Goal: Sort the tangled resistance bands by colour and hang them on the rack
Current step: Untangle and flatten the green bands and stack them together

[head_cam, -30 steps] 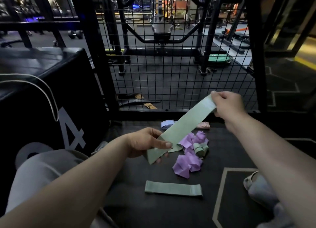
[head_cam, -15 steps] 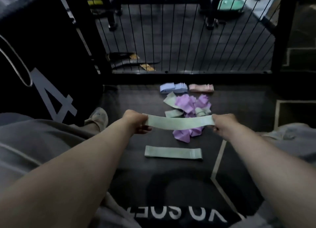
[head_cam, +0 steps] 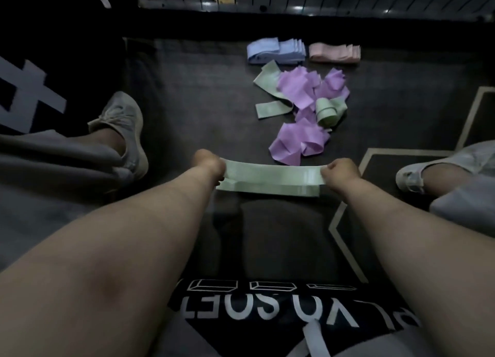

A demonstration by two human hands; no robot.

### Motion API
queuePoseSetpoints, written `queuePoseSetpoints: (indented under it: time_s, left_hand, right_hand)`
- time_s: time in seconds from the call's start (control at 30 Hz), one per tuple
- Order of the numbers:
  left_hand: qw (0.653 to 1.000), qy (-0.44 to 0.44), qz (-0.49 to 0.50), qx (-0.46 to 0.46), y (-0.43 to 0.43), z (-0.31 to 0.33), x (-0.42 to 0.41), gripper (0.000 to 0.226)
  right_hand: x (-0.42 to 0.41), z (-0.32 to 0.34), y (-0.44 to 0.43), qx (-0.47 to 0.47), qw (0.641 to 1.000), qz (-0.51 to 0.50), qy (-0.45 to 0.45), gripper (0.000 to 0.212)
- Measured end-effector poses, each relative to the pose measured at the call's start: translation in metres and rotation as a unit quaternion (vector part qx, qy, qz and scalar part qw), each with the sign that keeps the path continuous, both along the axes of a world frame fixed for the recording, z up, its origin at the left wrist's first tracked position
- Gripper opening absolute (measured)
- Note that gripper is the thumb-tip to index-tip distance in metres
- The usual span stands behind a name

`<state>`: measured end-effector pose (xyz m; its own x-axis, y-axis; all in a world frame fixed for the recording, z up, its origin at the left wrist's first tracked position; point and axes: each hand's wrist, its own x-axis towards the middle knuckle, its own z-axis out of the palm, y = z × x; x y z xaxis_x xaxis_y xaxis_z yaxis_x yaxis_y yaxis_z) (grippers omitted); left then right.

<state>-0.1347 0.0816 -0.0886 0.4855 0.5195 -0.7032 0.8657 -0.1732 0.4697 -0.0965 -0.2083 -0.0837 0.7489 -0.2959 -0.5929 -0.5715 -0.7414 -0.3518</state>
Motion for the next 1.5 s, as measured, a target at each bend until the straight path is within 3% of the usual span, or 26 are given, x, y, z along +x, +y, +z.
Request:
queuePoseSetpoints:
  time_s: [0.13, 0.5, 0.67, 0.73, 0.8, 0.9, 0.97, 1.3, 1.37, 1.43, 1.5]
  left_hand:
    - [0.997, 0.027, -0.047, 0.052, 0.004, -0.024, -0.002, 0.026]
    - [0.983, 0.038, -0.143, 0.105, -0.003, -0.056, -0.018, 0.011]
    - [0.963, 0.073, -0.215, 0.143, -0.006, -0.061, -0.019, 0.030]
    - [0.933, 0.076, -0.274, 0.219, -0.009, -0.058, -0.024, 0.035]
    - [0.871, 0.027, -0.383, 0.307, -0.011, -0.057, -0.028, 0.048]
    - [0.782, -0.008, -0.555, 0.283, -0.013, -0.064, -0.032, 0.073]
    - [0.764, -0.004, -0.583, 0.277, -0.016, -0.071, -0.032, 0.070]
    - [0.759, 0.003, -0.588, 0.279, -0.015, -0.079, -0.019, 0.044]
    - [0.767, 0.013, -0.584, 0.265, -0.014, -0.080, -0.019, 0.048]
    - [0.792, 0.018, -0.558, 0.246, -0.014, -0.081, -0.023, 0.062]
    - [0.851, 0.034, -0.470, 0.233, -0.017, -0.079, -0.027, 0.079]
  right_hand:
    - [-0.004, -0.020, 0.003, -0.024, 1.000, 0.009, -0.007, 0.022]
    - [-0.019, -0.057, -0.005, -0.034, 0.997, 0.067, 0.018, 0.022]
    - [-0.024, -0.063, -0.009, -0.060, 0.995, 0.080, 0.013, 0.029]
    - [-0.028, -0.060, -0.009, -0.110, 0.983, 0.145, -0.018, 0.043]
    - [-0.032, -0.055, -0.006, -0.151, 0.943, 0.293, -0.047, 0.064]
    - [-0.035, -0.059, 0.001, -0.150, 0.882, 0.447, -0.008, 0.091]
    - [-0.038, -0.066, 0.005, -0.169, 0.872, 0.460, 0.010, 0.095]
    - [-0.028, -0.082, 0.010, -0.181, 0.879, 0.442, -0.009, 0.057]
    - [-0.026, -0.082, 0.008, -0.165, 0.884, 0.437, 0.010, 0.064]
    - [-0.027, -0.082, 0.006, -0.138, 0.904, 0.405, 0.030, 0.084]
    - [-0.032, -0.081, 0.007, -0.111, 0.951, 0.284, 0.043, 0.096]
